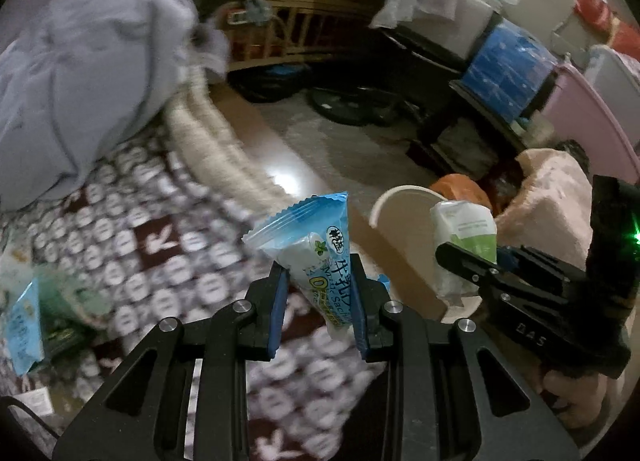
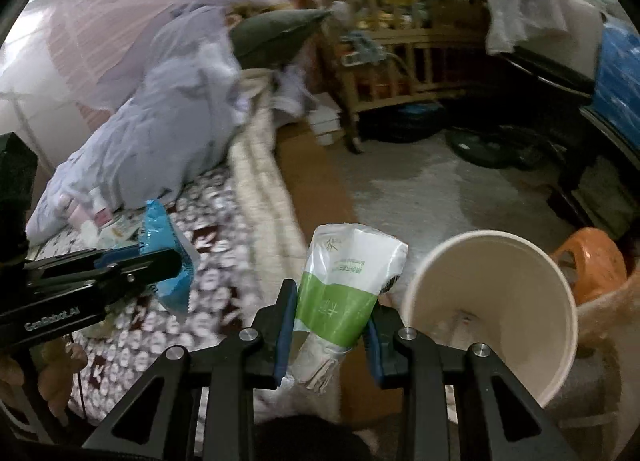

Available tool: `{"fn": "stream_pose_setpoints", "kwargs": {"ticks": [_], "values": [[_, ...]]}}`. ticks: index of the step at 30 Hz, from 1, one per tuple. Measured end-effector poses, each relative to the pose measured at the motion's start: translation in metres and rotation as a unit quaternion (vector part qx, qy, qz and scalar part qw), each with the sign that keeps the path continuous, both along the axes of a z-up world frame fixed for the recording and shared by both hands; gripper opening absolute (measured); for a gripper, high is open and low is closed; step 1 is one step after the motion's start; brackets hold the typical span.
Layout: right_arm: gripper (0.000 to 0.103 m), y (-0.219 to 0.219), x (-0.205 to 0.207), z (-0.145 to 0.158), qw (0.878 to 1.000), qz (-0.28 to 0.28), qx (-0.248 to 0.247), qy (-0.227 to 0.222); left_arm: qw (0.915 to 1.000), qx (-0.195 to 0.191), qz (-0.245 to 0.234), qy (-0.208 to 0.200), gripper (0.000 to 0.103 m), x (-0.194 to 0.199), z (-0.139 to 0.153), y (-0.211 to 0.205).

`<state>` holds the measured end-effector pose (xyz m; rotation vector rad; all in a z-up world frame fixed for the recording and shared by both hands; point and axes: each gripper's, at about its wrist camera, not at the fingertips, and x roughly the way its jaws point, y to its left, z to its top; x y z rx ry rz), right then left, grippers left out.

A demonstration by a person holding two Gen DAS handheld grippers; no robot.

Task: Collect trash
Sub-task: 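Carry both items to the cream bucket and open both tools to drop them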

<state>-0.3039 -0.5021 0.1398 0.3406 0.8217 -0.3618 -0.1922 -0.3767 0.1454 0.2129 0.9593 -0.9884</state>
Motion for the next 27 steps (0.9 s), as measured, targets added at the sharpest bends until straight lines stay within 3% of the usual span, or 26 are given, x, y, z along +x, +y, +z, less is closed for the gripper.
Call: {"fn": "stream_pose_setpoints", "kwargs": {"ticks": [12,27], "values": [[0.029,-0.072,-0.049,-0.010,0.996,-0.092,0.005,0.013,0.9983,-0.005,-0.054,0.024,0.026,-0.024,-0.009,-0.078],[0.029,-0.106,-0.066,-0.033,0.991,-0.126,0.025,0.027,0.9958,0.013,-0.084,0.035,0.026,-0.037,-0.031,-0.133]]}}
